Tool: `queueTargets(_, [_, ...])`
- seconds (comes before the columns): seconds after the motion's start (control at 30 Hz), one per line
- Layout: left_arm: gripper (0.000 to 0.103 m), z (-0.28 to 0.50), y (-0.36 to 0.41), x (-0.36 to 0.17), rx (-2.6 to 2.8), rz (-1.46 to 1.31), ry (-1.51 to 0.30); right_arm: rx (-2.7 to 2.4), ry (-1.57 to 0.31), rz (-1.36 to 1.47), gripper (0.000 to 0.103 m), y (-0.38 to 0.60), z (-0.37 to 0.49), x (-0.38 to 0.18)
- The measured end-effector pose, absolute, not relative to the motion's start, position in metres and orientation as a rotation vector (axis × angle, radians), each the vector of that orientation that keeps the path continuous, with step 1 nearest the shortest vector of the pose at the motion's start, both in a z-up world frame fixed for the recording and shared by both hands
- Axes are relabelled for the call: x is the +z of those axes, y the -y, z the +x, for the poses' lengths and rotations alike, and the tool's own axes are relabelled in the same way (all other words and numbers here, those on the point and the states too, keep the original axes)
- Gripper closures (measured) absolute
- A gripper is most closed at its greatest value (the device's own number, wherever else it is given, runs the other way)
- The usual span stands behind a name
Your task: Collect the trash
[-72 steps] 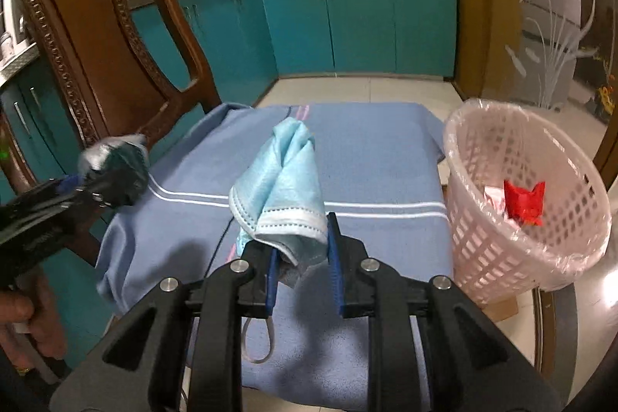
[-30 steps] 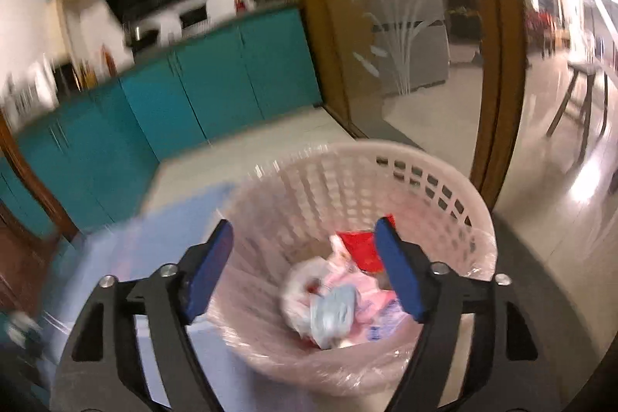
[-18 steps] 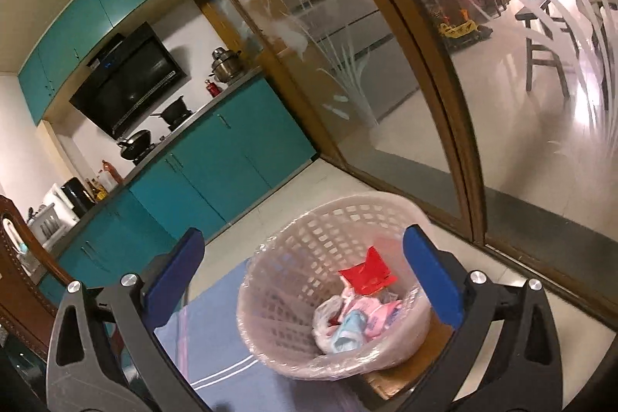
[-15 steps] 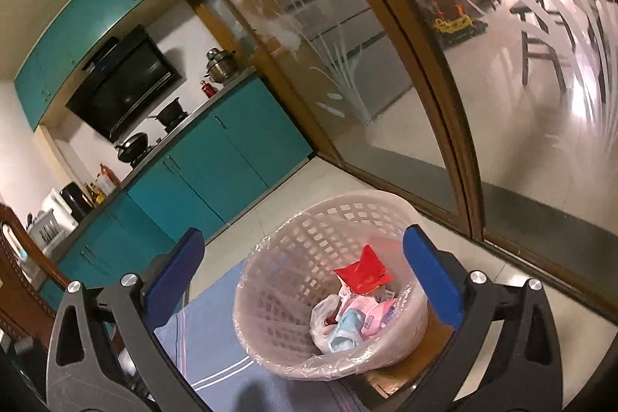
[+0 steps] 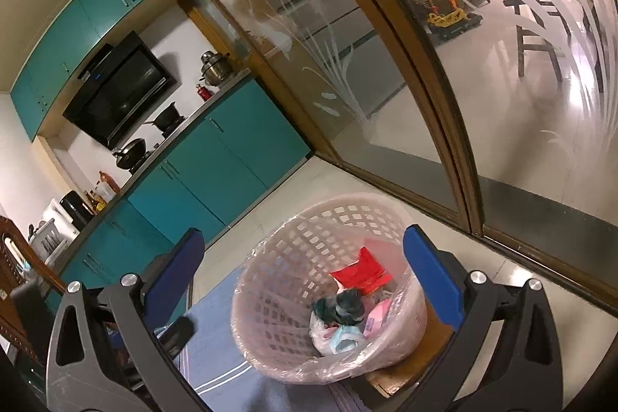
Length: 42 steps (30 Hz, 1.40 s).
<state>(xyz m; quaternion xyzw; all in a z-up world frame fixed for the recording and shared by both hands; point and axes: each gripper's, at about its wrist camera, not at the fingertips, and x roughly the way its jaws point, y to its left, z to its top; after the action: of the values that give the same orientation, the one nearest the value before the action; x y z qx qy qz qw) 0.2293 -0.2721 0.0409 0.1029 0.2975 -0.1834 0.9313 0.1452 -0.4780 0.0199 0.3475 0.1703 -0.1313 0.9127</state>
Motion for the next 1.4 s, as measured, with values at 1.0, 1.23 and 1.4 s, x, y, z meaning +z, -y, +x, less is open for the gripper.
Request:
queueTargets(1.0, [0.003,0.146,0.018,0.006,0.020,0.015,-0.677,0.073,-0.682,0.159,0.003,0.230,0.176,-0.022])
queueTargets(1.23, [0.003,0.146,0.018,0.008,0.018,-0.009,-0.683,0.088,-0.692,0.141,0.003,0.223,0.177,-0.026])
queueTargets(1.4, [0.003,0.146,0.014,0.009,0.033,-0.031,-0.674,0.090,-0.696,0.141,0.003,0.222,0.178,-0.026])
